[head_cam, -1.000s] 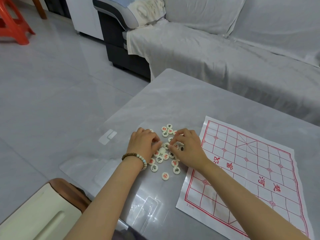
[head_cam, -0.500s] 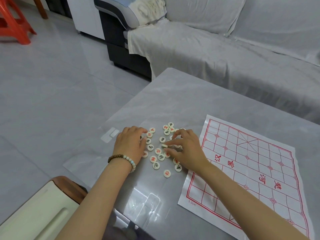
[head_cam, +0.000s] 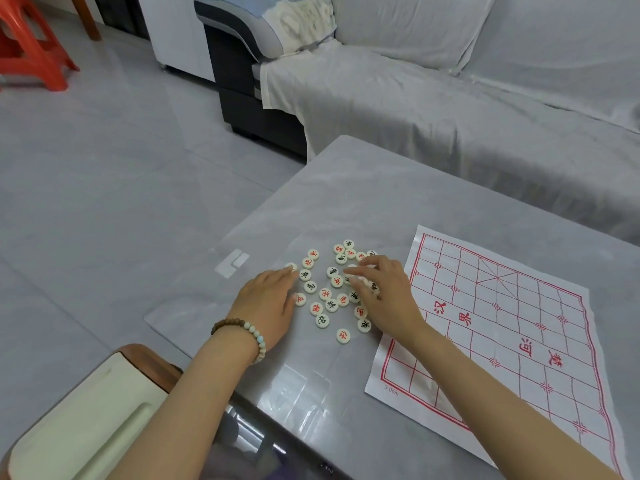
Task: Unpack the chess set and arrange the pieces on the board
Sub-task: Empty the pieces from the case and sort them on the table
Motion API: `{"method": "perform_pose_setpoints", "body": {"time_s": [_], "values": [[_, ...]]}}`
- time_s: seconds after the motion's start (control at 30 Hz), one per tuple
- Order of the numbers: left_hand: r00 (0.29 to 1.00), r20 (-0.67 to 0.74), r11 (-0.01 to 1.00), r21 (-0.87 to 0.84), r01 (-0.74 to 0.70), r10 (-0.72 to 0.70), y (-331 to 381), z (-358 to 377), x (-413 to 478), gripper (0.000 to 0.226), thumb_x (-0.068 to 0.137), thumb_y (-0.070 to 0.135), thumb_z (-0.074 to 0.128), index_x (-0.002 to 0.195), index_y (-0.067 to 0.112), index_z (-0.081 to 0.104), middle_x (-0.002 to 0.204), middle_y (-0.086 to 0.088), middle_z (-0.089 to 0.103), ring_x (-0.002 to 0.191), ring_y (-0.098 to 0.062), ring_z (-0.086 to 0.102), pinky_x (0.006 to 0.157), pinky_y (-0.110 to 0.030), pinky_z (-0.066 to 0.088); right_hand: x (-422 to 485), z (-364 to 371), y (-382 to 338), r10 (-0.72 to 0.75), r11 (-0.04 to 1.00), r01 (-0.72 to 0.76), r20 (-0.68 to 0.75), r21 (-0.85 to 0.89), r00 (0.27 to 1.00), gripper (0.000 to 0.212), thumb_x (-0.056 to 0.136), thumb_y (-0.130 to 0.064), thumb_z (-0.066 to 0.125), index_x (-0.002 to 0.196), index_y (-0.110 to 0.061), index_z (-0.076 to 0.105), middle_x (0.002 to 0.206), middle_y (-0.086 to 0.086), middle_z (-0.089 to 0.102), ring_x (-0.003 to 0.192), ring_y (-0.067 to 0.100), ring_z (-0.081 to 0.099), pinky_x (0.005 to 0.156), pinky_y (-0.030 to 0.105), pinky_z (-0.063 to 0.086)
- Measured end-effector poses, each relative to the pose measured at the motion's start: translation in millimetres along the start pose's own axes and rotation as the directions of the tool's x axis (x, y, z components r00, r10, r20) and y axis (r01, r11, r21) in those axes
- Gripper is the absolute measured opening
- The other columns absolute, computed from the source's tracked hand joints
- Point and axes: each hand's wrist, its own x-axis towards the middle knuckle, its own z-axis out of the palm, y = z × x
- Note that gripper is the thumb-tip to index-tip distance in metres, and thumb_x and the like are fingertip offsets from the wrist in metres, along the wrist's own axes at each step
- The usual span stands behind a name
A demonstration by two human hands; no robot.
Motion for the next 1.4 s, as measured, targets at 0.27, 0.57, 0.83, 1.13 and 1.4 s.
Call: {"method": "perform_pose_setpoints", "body": {"time_s": [0.27, 0.57, 0.83, 1.13, 1.4], "values": [[0.970, 0.241, 0.989, 0.147, -0.006, -0.030, 19, 15, -26, 0.053, 0.101, 0.033, 0.017, 0.149, 0.016, 0.000, 0.157, 0.003, -0.004, 0.144, -0.016, -0.003, 0.116, -0.032, 0.003, -21, -4, -3, -0.060, 0.986, 0.094, 0.230, -0.141, 0.971, 0.062, 0.090, -0.053, 0.010, 0.141, -0.032, 0.037, 0.153, -0.010, 0.023, 0.143, 0.014, 0.008, 0.114, 0.026, 0.003], [0.965, 0.263, 0.989, 0.140, -0.044, 0.006, 27, 25, -29, 0.057, 0.101, 0.037, 0.016, 0.149, 0.014, -0.005, 0.157, 0.001, -0.009, 0.144, -0.014, -0.006, 0.116, -0.030, 0.000, -36, -3, -4, -0.050, 0.958, 0.124, 0.278, -0.259, 0.959, 0.069, 0.082, -0.055, -0.001, 0.140, -0.042, 0.034, 0.157, -0.011, 0.011, 0.145, 0.014, -0.004, 0.115, 0.033, -0.009], [0.979, 0.189, 0.986, 0.129, -0.102, 0.077, 30, 33, -26, 0.055, 0.101, 0.035, 0.016, 0.149, 0.020, -0.004, 0.156, 0.006, -0.009, 0.143, -0.013, -0.010, 0.115, -0.033, -0.005, -53, -12, -1, -0.039, 0.959, 0.116, 0.286, -0.258, 0.957, 0.062, 0.087, -0.057, 0.003, 0.141, -0.043, 0.031, 0.156, -0.015, 0.009, 0.144, 0.008, -0.008, 0.115, 0.030, -0.010], [0.970, 0.150, 0.939, 0.258, -0.225, 0.192, 33, 52, -38, 0.059, 0.097, 0.048, 0.004, 0.148, 0.022, -0.011, 0.155, 0.007, -0.016, 0.139, -0.013, -0.024, 0.113, -0.037, -0.017, -69, -15, -6, -0.005, 0.984, 0.035, 0.172, -0.175, 0.985, 0.062, 0.091, -0.056, 0.007, 0.143, -0.034, 0.032, 0.155, -0.013, 0.016, 0.144, 0.007, 0.002, 0.116, 0.027, -0.002], [0.971, 0.155, 0.934, 0.281, -0.222, 0.184, 19, 56, -67, 0.097, 0.048, 0.059, -0.051, 0.136, 0.024, -0.030, 0.143, 0.009, -0.033, 0.130, -0.015, -0.034, 0.108, -0.035, -0.024, -73, -12, -10, 0.003, 0.983, 0.035, 0.205, -0.181, 0.979, 0.058, 0.093, -0.051, 0.011, 0.146, -0.033, 0.025, 0.156, -0.015, 0.012, 0.144, 0.006, -0.004, 0.119, 0.035, 0.000]]}}
